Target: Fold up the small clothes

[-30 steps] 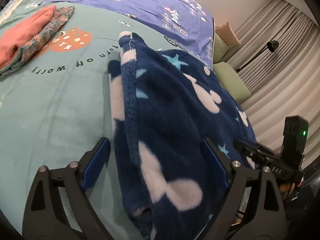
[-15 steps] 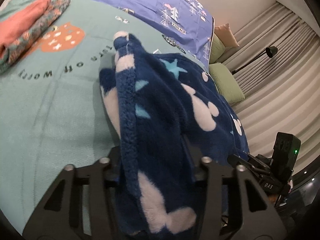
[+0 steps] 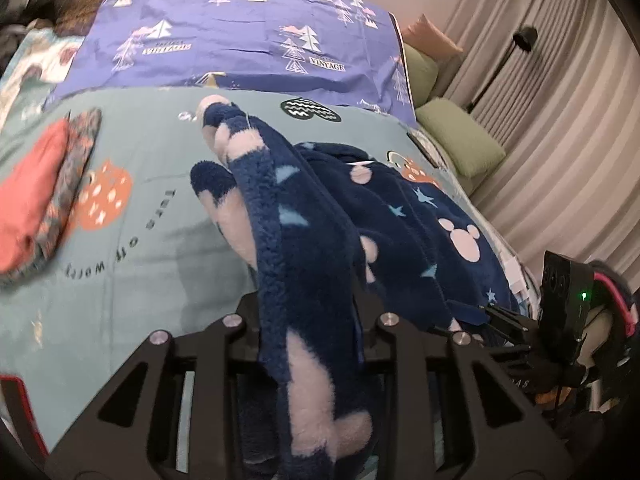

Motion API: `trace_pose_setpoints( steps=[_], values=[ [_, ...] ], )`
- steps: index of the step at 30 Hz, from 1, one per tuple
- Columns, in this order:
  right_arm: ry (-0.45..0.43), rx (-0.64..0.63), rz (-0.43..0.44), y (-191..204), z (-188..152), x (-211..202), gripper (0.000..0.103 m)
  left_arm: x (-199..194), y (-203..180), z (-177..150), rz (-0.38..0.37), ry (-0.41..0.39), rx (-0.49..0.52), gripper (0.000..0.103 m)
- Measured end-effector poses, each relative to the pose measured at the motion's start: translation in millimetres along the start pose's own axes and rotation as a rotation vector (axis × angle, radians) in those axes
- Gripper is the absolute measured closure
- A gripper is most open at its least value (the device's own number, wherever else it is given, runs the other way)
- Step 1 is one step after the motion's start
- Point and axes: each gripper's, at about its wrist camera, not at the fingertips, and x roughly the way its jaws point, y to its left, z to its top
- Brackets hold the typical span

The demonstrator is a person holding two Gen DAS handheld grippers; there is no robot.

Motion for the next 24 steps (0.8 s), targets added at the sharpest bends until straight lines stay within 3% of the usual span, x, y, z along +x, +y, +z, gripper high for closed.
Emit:
trace_pose_setpoints(
  steps=[13, 20, 24],
  values=[
    [-0.099, 0.111, 0.059, -56.8, -3.2, -45.5, 0.030, 24.3, -137.1, 37.6, 0.096, 0.101, 0.285, 0.074],
    [-0.125, 0.207, 0.048, -110.3, -4.5, -70.2, 0.030, 71.0, -203.5, 17.2, 0.194, 0.174, 0.414, 0.075],
    [-0.093, 0.217, 0.157, -134.2, 22.1, -81.6, 0.030, 84.9, -216.0, 7.6, 0.231, 0.171, 0.413, 0.075]
  ],
)
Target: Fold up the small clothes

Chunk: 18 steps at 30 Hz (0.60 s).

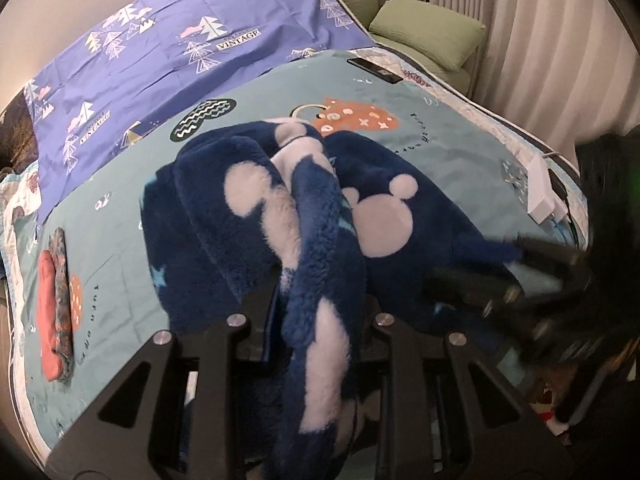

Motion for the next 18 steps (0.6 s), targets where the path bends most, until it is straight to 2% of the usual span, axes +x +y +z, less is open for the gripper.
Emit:
trace_pose_setpoints(
  steps=[3, 7, 12, 15, 16, 17, 18],
  values=[
    [0.063, -0.020, 0.093, 0.3, 33.1, 7.0, 0.025, 4.5, -4.1, 0.8, 0.033, 0.003, -0.009, 0.074],
    [0.207, -0.034, 0.191, 7.4, 70.1, 41.1, 0.021, 4.2, -8.6, 0.4, 0.055, 0.009, -0.014, 0.073],
    [0.396, 0.068, 0.274, 8.7, 83.7, 97.7, 0.021, 5.6, -15.5, 0.4, 0.068, 0.013, -0.009, 0.069],
    [0.440, 0.087, 0.265, 12.6, 80.7, 122.1, 0.021, 8.2, -21.7, 0.5, 0.076, 0.017, 0.004, 0.064],
    [0.435, 0.073, 0.242, 15.5, 80.5, 127.2, 0.024, 8.5, -24.0, 0.2, 0.078, 0.019, 0.010, 0.057],
    [0.424, 0.045, 0.224, 19.7, 80.6, 130.1, 0.049, 8.0, -25.9, 0.3, 0.075, 0.021, 0.013, 0.052],
    [0.423, 0.011, 0.217, 25.3, 80.3, 132.7, 0.068, 6.0, -28.7, -0.4, 0.071, 0.022, 0.016, 0.045]
  ],
)
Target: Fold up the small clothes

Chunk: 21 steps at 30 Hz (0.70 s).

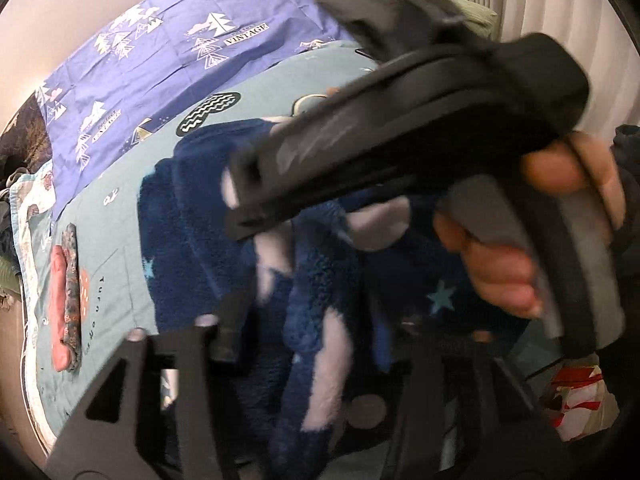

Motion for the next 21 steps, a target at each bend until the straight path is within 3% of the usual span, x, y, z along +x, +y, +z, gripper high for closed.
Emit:
trace_pose_setpoints(
  steps=[2, 6, 9, 12, 15, 17, 18, 21],
  values=[
    [-0.027, -0.033, -0.013, 9.4, -1.5, -1.2, 0.072, -12.9, -6.8, -3.2, 0.003, -0.010, 0.018, 0.040],
    [-0.077, -0.125, -0.052, 28.7, -5.1, -10.2, 0.074, -61.5, -7.6, -21.8, -0.046, -0.101, 0.054, 0.032],
    [-0.066, -0.127, -0.047, 31.4, -0.2, -9.8, 0.074, -81.6, 5.3, -39.1, -0.002, -0.146, 0.004, 0.026],
    [-0.058, -0.134, -0.034, 32.9, 2.3, -10.2, 0.074, -77.3, 23.0, -58.7, 0.047, -0.125, -0.050, 0.025],
    [-0.074, -0.164, -0.056, 39.7, 1.6, -10.9, 0.074, -57.2, 34.7, -73.6, 0.075, -0.046, -0.109, 0.025],
    [-0.080, -0.168, -0.054, 37.9, -3.1, -18.6, 0.075, -52.1, 43.2, -77.9, 0.014, -0.041, -0.150, 0.043],
    [-0.086, -0.175, -0.063, 38.9, -3.6, -19.1, 0.076, -52.0, 47.2, -78.4, -0.034, -0.037, -0.180, 0.064],
    [-0.123, -0.199, -0.087, 43.2, -5.3, -27.8, 0.077, -62.7, 47.7, -71.8, -0.058, -0.073, -0.194, 0.072]
  ],
)
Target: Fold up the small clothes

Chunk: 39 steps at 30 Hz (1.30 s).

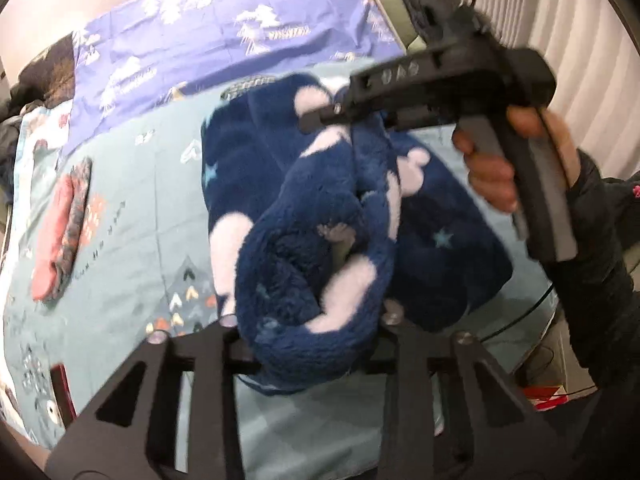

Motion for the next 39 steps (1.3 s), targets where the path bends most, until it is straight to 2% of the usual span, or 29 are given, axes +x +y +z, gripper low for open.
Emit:
trace_pose_setpoints(
  steps=[5, 11, 15, 20, 23, 24, 25, 27, 29, 31, 33, 35, 37, 39],
  values=[
    [-0.080, -0.018, -0.005, 1.0, 9.3, -41.9, 0.077, -20.4, -39.1, 12.6, -0.043, -0.086, 0.134, 0.073],
    [-0.162, -0.059, -0.106, -16.1, 1.5, -113.7, 0.077, -17.8, -104.9, 32.7, -0.162, -0.156, 0.323, 0.073],
    [-0.169, -0.014, -0.180, -57.3, -18.6, -133.5, 0.076, 18.7, -146.6, 40.6, -0.230, -0.116, 0.408, 0.072],
    [-0.054, 0.161, -0.254, -140.5, -54.0, -83.5, 0.071, 90.9, -186.5, 25.7, -0.209, 0.015, 0.475, 0.065],
    [-0.115, 0.227, -0.198, -160.7, -67.9, -79.1, 0.063, 92.2, -196.5, 18.2, -0.180, -0.030, 0.519, 0.059],
    [-0.127, 0.245, -0.184, -162.9, -68.2, -83.4, 0.059, 87.8, -196.8, 18.8, -0.194, -0.032, 0.524, 0.052],
    [-0.129, 0.253, -0.182, -162.8, -67.2, -87.8, 0.058, 83.1, -195.7, 20.0, -0.210, -0.034, 0.523, 0.050],
    [-0.135, 0.234, -0.219, -153.0, -64.6, -100.2, 0.057, 69.2, -190.3, 24.1, -0.237, -0.026, 0.512, 0.050],
    [-0.172, 0.191, -0.278, -138.2, -63.9, -115.3, 0.057, 48.3, -178.7, 30.0, -0.295, -0.033, 0.484, 0.050],
    [-0.235, 0.133, -0.331, -117.8, -70.4, -141.9, 0.057, 21.3, -159.2, 37.8, -0.344, -0.091, 0.448, 0.047],
    [-0.288, 0.113, -0.326, -104.0, -82.1, -166.4, 0.057, 5.0, -137.7, 43.3, -0.305, -0.161, 0.411, 0.040],
    [-0.321, 0.095, -0.277, -90.5, -96.1, -184.1, 0.057, -1.4, -121.8, 45.2, -0.207, -0.225, 0.379, 0.036],
    [-0.338, 0.055, -0.189, -69.1, -115.2, -195.9, 0.057, 7.4, -108.4, 47.2, -0.112, -0.222, 0.356, 0.036],
    [-0.351, -0.019, -0.105, -39.4, -141.5, -194.6, 0.057, 25.8, -94.4, 45.3, -0.074, -0.166, 0.318, 0.036]
  ],
)
